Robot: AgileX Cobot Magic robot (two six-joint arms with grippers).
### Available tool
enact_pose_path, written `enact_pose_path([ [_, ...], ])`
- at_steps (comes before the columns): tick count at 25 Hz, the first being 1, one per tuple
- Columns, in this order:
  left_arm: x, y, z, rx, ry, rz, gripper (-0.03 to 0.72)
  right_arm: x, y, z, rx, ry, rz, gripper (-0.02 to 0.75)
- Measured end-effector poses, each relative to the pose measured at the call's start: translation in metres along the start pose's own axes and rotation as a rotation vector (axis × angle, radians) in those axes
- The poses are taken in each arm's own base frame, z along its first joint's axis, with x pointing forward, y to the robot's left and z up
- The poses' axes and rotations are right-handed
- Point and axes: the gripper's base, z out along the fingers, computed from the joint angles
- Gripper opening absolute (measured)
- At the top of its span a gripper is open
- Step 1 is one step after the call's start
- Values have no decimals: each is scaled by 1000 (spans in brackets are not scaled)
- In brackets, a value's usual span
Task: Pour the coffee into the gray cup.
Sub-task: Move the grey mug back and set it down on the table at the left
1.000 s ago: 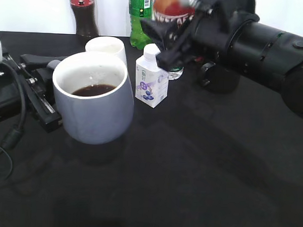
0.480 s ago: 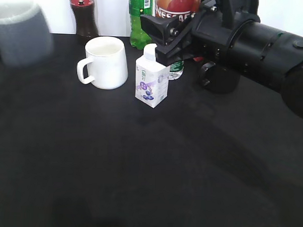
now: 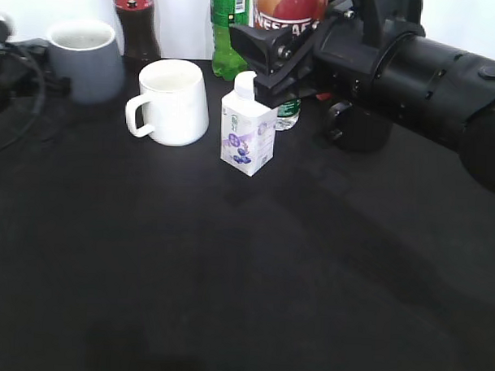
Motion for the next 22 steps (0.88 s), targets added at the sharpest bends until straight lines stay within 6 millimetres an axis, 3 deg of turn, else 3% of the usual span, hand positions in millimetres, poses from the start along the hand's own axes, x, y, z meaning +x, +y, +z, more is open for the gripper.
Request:
enact_pose_path([
  [2, 10, 0, 16, 0, 5, 1, 73, 0, 0, 0, 0, 0, 0, 527],
  [6, 35, -3, 28, 8, 44, -38, 73, 0, 0, 0, 0, 0, 0, 527],
  [12, 37, -2, 28, 5, 52, -44, 83, 0, 0, 0, 0, -1, 0, 527],
  [14, 35, -2, 28, 2, 37, -57, 162, 0, 0, 0, 0, -1, 0, 527],
  [17, 42, -3, 21, -3, 57, -71, 261, 0, 0, 0, 0, -2, 0, 527],
  [22, 43, -7, -1, 0, 35, -84, 267, 0, 0, 0, 1, -2, 2, 527],
])
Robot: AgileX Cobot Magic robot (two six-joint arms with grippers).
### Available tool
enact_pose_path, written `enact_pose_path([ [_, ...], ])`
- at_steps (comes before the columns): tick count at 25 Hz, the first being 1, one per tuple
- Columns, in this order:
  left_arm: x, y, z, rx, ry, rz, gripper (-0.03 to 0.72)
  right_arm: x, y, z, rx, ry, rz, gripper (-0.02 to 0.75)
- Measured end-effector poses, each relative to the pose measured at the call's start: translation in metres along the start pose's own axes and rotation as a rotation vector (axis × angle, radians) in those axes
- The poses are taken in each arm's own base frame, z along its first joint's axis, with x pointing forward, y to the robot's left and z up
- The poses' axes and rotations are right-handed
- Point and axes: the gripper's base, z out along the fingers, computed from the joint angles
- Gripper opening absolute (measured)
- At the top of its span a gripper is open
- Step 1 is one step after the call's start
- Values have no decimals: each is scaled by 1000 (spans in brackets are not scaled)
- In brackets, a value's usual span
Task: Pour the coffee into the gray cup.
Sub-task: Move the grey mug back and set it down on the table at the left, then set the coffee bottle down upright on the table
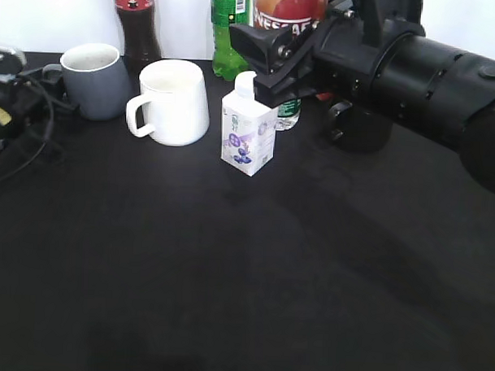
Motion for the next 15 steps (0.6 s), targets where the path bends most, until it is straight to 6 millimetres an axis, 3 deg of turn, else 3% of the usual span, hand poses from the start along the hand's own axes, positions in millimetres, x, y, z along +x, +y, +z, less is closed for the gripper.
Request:
enact_pose_path([
  [4, -17, -4, -41, 2, 7, -7, 269, 0, -1, 0, 13, 0, 17, 527],
  [9, -56, -11, -125, -1, 7, -27, 269, 2, -20, -2, 219, 3, 118, 527],
  [11, -70, -13, -146, 3, 32, -63, 269, 4, -37, -6, 340, 21, 111, 527],
  [15, -99, -13, -170, 21, 65, -10, 269, 0, -108, -22, 584, 8, 149, 527],
])
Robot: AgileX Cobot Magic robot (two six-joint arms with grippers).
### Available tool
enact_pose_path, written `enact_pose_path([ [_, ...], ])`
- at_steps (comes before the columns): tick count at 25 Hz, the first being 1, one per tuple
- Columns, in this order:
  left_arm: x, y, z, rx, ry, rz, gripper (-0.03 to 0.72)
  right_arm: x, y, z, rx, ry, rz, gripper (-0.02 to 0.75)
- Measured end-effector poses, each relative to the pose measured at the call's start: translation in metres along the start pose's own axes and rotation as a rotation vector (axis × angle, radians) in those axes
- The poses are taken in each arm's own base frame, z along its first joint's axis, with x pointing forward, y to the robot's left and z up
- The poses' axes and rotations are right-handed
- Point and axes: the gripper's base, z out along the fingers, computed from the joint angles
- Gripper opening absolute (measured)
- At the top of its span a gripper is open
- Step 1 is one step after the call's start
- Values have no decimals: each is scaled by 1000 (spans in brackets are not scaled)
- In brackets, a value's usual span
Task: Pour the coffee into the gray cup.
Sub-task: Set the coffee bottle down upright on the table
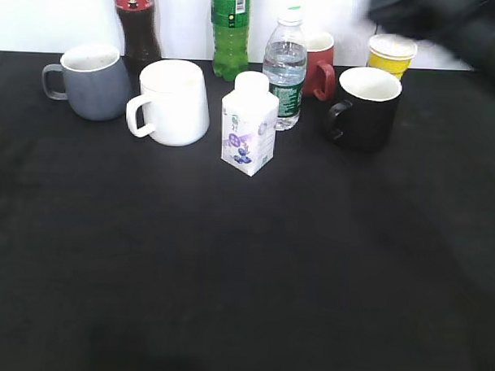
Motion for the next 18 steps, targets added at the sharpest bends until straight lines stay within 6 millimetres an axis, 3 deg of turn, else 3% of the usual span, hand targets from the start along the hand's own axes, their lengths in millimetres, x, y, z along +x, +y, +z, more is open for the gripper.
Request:
enact_pose_path([
  [4, -11, 1, -10, -10, -20, -19, 269, -13, -83, 11, 234, 14, -70, 527],
  [7, -11, 1, -10, -10, -17, -30, 269, -8, -122, 9, 346, 37, -73, 527],
  [14, -11, 1, -10, -10, -16, -33, 269, 93, -133, 50, 331, 105, -58, 527],
  [18, -11, 1, -10, -10, -16, -33, 269, 122, -130, 77, 254, 109, -10, 527],
])
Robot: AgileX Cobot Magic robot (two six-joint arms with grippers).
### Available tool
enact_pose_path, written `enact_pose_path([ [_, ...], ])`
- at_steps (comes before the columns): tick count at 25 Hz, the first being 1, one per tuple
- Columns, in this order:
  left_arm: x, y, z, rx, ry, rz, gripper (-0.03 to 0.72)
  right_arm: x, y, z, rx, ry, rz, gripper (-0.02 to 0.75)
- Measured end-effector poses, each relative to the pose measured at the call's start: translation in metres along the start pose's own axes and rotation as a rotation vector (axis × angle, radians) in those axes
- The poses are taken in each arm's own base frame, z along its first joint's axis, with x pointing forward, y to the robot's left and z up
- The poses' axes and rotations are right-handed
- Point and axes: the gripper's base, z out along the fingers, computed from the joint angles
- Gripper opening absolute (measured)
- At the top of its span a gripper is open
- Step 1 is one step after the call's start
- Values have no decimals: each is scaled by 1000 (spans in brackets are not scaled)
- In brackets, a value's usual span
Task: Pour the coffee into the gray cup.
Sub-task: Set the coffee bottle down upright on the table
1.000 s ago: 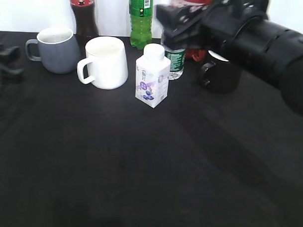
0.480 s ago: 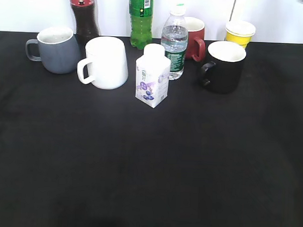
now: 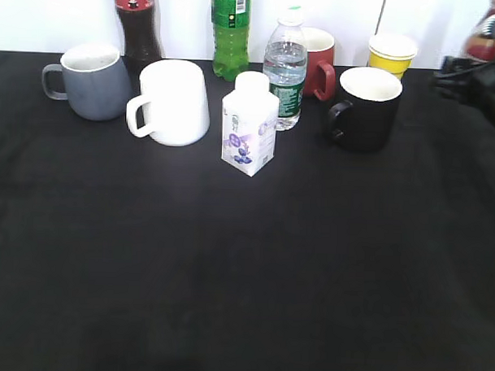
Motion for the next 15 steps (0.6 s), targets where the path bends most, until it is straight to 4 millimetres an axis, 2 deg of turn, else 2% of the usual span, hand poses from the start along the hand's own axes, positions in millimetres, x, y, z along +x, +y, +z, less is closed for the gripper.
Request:
enact_pose_path([
  [3, 0, 0, 0, 0, 0, 1, 269, 18, 5, 14, -43, 20, -27, 527],
  [10, 0, 0, 0, 2, 1, 3, 269, 50, 7, 19, -63, 35, -43, 527],
  [11, 0, 0, 0, 2, 1, 3, 269, 49, 7, 19, -63, 31, -42, 537],
  [13, 0, 0, 0, 2, 1, 3, 269, 49, 6, 19, -60, 27, -39, 617],
  [15, 0, 0, 0, 2, 1, 3, 269, 49, 6, 19, -60, 27, -39, 635],
])
